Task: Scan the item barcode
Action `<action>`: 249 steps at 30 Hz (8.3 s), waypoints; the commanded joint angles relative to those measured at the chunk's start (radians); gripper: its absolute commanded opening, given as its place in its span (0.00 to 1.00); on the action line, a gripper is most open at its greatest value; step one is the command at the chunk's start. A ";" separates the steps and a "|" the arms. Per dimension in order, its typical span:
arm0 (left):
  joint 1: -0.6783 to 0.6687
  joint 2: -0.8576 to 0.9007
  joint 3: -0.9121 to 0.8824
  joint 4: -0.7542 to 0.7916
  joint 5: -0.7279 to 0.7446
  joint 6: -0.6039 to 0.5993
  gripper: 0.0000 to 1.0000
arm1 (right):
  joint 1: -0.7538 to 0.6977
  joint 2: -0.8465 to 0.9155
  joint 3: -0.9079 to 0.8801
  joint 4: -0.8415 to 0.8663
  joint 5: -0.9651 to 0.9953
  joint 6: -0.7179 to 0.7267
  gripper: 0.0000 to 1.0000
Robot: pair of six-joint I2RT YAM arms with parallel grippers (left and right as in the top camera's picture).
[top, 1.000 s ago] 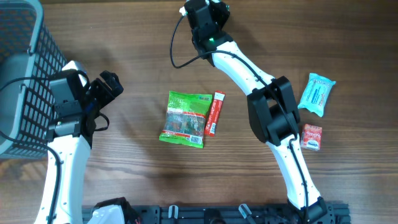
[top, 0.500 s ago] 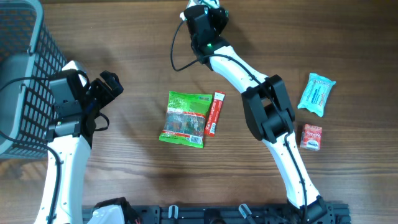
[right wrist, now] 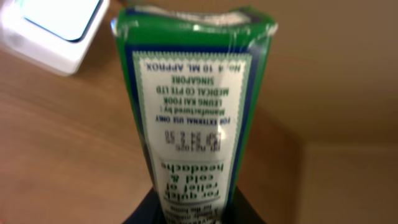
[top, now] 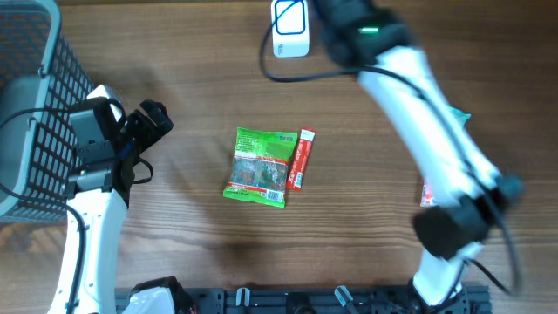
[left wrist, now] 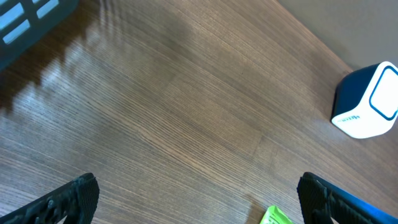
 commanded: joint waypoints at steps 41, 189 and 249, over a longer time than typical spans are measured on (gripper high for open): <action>0.003 0.002 0.008 0.003 -0.009 0.015 1.00 | -0.087 -0.046 -0.722 0.330 -0.712 0.523 0.04; 0.003 0.002 0.008 0.003 -0.009 0.015 1.00 | 0.109 -0.066 -1.028 0.633 -0.387 1.177 0.27; 0.003 0.002 0.008 0.002 -0.009 0.015 1.00 | -0.104 -0.184 -1.246 0.599 -0.990 0.338 0.38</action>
